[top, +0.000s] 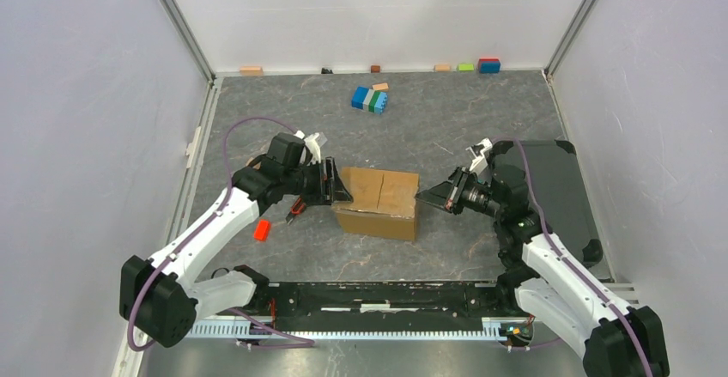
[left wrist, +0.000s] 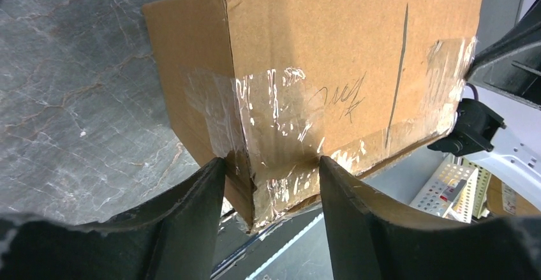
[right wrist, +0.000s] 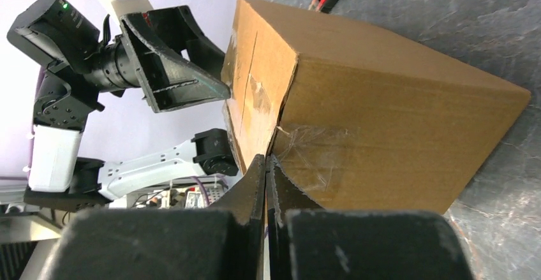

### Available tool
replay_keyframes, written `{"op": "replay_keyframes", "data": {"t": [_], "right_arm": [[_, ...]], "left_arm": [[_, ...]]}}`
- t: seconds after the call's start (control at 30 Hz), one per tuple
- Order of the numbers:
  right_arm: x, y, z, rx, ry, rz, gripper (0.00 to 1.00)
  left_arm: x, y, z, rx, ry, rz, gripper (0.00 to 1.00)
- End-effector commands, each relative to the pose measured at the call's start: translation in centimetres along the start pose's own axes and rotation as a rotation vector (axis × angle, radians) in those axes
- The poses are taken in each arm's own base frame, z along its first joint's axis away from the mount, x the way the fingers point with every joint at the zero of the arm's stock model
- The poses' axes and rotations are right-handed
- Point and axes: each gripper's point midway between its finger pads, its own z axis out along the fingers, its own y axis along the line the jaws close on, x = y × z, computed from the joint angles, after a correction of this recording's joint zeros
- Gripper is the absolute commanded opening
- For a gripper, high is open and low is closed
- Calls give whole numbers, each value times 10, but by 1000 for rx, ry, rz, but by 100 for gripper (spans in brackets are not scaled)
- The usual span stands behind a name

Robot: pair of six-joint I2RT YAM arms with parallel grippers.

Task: Unpack the express box
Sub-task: Open the express box at the center of the board.

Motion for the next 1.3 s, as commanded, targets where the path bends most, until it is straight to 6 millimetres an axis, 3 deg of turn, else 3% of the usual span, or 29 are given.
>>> {"op": "replay_keyframes", "data": {"t": [0.0,0.13,0.3,0.5,0.63,0.77,0.87,0.97,1.27], "right_arm": [[8,23,-5,-106,42,12,0],[9,13,-5,-88,18,55,0],[9,0,-6,-51,-19,84,0],[-4,8,-10,4,-47,-29,0],[-6,2,-16,66,-69,-69,0],[-12,0,-23,119,-94,-129,17],[-17,2,-26,136,-109,-174,33],[-17,4,-25,124,-108,-183,42],[-16,9,-15,47,-125,-139,51]], "left_arm": [[-17,-16,-16,8,-49,115,66],[-20,-15,-44,-64,-83,171,73],[3,-21,-60,-91,-72,178,73],[27,-48,-40,1,-105,69,70],[17,-63,-25,98,-248,-88,69],[9,-64,-15,149,-372,-207,68],[-1,-60,-10,159,-445,-224,69],[-7,-51,-8,116,-473,-208,70],[-30,-29,-10,140,-377,-124,57]]}}
